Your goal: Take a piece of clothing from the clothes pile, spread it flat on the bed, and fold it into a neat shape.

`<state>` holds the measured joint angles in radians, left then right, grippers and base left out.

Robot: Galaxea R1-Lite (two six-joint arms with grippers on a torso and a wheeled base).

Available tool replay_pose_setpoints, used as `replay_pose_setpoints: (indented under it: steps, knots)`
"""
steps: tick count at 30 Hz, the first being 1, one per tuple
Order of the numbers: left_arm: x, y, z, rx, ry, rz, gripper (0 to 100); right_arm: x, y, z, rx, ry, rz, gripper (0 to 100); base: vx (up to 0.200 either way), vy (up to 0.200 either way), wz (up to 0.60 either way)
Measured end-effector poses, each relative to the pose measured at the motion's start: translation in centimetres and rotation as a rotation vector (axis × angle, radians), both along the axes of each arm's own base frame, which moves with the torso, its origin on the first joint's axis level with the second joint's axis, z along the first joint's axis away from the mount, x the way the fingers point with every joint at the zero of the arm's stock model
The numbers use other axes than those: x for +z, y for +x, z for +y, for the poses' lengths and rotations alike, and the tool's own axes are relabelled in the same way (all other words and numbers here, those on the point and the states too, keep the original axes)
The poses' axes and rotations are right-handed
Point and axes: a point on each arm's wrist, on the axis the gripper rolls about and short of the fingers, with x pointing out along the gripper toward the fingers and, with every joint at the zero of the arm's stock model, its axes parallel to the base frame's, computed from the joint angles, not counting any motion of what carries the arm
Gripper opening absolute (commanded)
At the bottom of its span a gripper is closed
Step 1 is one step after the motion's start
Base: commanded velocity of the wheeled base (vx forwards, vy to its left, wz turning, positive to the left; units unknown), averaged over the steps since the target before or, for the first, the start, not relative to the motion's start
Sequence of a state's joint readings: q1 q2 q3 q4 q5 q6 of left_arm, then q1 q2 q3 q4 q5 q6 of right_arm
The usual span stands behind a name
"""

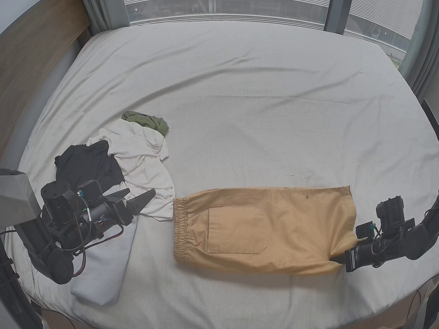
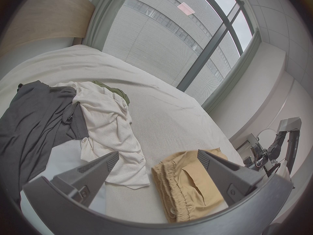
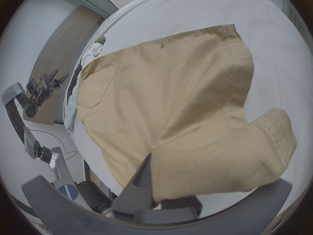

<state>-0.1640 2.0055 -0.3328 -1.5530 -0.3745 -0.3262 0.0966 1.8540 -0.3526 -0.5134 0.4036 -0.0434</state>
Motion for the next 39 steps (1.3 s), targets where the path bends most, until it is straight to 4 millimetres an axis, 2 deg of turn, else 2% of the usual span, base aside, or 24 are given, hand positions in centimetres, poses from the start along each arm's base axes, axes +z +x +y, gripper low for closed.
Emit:
replay_pose_setpoints:
  steps: [14,24,25,33,39]
  knots:
    - [0.0,0.0,0.0,0.0,0.0,0.001,100,-0.4,-1.2,-0.9,-0.005,-0.023,0.034,0,0.0,0.0,0.0]
    - [0.0,0.0,0.0,0.0,0.0,0.001,100,-0.4,-1.2,-0.9,-0.004,-0.028,0.028,0,0.0,0.0,0.0]
    - [0.0,0.0,0.0,0.0,0.0,0.001,100,-0.4,-1.1,-0.9,-0.002,-0.029,0.027,100,0.0,0.0,0.0]
    - [0.0,0.0,0.0,0.0,0.0,0.001,100,-0.4,-1.3,-0.9,0.01,-0.033,0.025,100,0.0,0.0,0.0]
    - [-0.1,0.0,-0.1,-0.002,0.001,0.004,100,-0.4,-2.4,0.0,0.061,-0.036,0.039,100,0.0,0.0,0.0]
